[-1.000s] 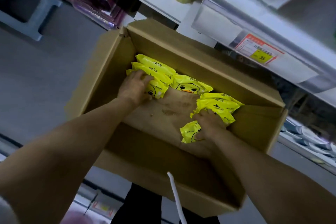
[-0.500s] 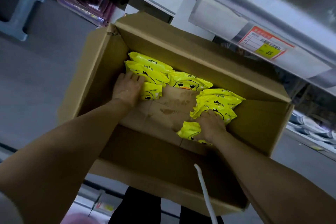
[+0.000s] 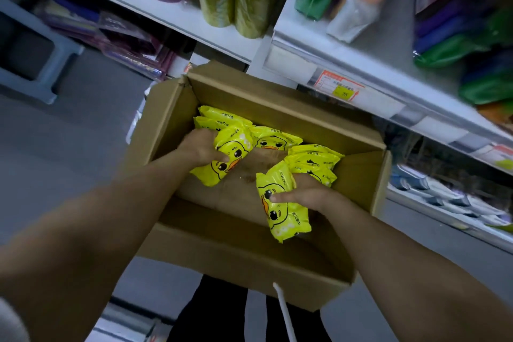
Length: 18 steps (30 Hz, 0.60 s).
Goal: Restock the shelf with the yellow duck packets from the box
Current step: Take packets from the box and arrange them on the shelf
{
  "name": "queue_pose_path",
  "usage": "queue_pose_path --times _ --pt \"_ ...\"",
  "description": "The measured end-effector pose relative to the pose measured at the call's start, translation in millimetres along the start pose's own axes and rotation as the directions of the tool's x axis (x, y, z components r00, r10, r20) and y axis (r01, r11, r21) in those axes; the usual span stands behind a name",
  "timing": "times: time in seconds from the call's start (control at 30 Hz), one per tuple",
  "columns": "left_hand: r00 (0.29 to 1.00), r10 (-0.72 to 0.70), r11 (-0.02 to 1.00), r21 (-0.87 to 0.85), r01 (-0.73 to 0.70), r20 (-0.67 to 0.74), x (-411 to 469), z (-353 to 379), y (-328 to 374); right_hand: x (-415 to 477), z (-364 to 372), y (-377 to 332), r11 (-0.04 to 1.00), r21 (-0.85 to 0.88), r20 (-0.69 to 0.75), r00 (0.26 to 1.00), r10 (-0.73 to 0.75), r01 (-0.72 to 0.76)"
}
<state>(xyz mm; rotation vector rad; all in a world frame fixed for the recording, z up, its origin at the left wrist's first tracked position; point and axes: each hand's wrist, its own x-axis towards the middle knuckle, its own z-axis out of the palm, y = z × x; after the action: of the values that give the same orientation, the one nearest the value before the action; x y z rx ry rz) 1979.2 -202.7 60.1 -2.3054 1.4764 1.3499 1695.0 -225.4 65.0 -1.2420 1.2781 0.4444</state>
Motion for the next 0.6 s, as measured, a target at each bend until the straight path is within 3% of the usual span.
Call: queue_pose_path --times 0.27,0.4,0.6 --pt "0.999 0.039 0.99 -0.132 -0.043 -0.036 -68 -38 34 -73 -16 -29 0.992 0.01 -0.007 0.992 -0.129 0.129" --pt "0.994 0.053 0.983 -0.17 -0.068 -0.092 -117 -44 59 -110 -34 -27 0.975 -0.119 -0.106 0.974 -0.198 0.186" --pt "0.96 0.103 0.985 -0.11 -0.136 -0.262 -210 -41 118 -187 -71 -2 0.932 -0.177 -0.236 0.905 -0.352 0.317"
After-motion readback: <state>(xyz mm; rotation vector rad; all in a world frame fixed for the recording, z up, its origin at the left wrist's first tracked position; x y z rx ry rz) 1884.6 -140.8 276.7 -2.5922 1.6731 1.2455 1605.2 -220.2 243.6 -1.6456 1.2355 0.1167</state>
